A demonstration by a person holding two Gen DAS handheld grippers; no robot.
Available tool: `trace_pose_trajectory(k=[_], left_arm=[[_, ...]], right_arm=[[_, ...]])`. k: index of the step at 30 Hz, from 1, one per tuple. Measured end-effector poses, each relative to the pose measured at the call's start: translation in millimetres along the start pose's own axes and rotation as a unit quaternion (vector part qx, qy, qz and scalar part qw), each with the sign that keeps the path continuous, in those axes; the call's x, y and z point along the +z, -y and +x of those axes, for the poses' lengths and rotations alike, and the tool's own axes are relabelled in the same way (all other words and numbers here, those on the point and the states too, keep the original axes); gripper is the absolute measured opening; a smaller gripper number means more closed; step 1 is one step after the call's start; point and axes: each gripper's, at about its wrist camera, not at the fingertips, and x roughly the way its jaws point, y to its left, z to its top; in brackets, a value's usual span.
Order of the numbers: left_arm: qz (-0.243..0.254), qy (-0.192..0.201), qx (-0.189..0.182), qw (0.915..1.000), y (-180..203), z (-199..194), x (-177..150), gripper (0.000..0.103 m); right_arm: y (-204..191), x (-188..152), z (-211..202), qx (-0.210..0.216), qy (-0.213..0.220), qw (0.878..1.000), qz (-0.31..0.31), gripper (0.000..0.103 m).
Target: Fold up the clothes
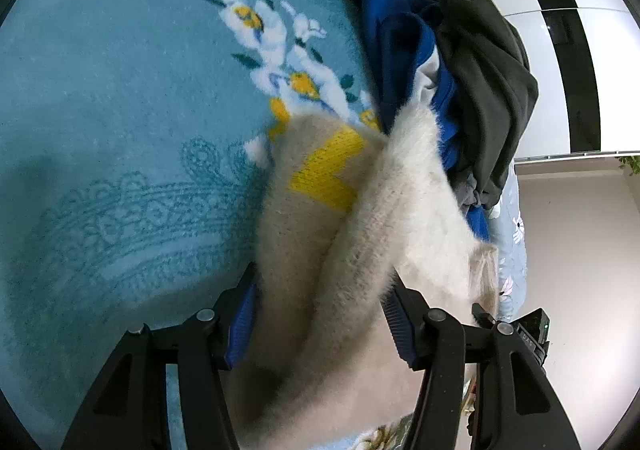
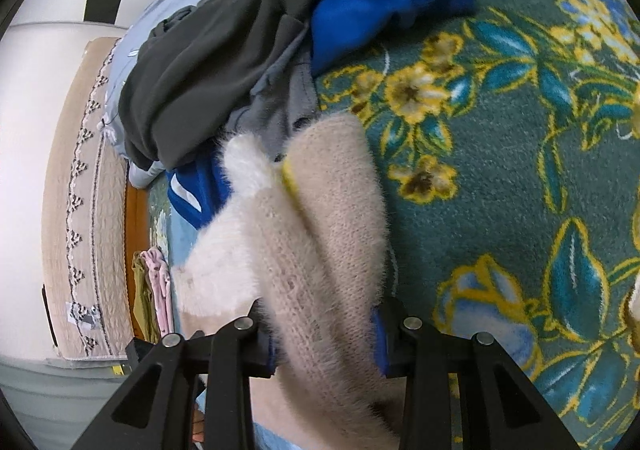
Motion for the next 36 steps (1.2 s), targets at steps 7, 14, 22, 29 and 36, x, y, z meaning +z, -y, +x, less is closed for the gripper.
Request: trace_pose_trajectory(k=[7, 14, 22, 29, 36], left_arm=[[-0.008, 0.012, -0.016, 0.9998, 4.8, -5.3, -6.0, 0.056], [0.006, 0.024, -0.004, 0.9997, 13.2, -12.6, -8.3, 0.037], [0.032, 0.048, -0.007, 0.9983, 25.7, -32.4, -12.1, 0.031], [0.021, 0.095, -0.038, 0.9945, 24.4, -85.7, -13.5, 0.031], [0.028, 0.164, -0.048, 0.9849, 8.3, -170.6, 9.3, 0.031]], right_arm=[[6.9, 1.8, 2.7, -0.001, 0.000, 1.000, 0.016, 0.038], [-0.3, -4.3, -3.1, -0.011, 0.021, 0.999, 0.026, 0.037], [-32.1, -13.2, -26.8, 0.014, 0.033, 0.999, 0.001, 0.035], [-99.4, -19.3, -37.3, 0.041, 0.031, 0.997, -0.063, 0.034], [-204.8, -30.7, -11.6, 0.084, 0.006, 0.985, -0.152, 0.034]])
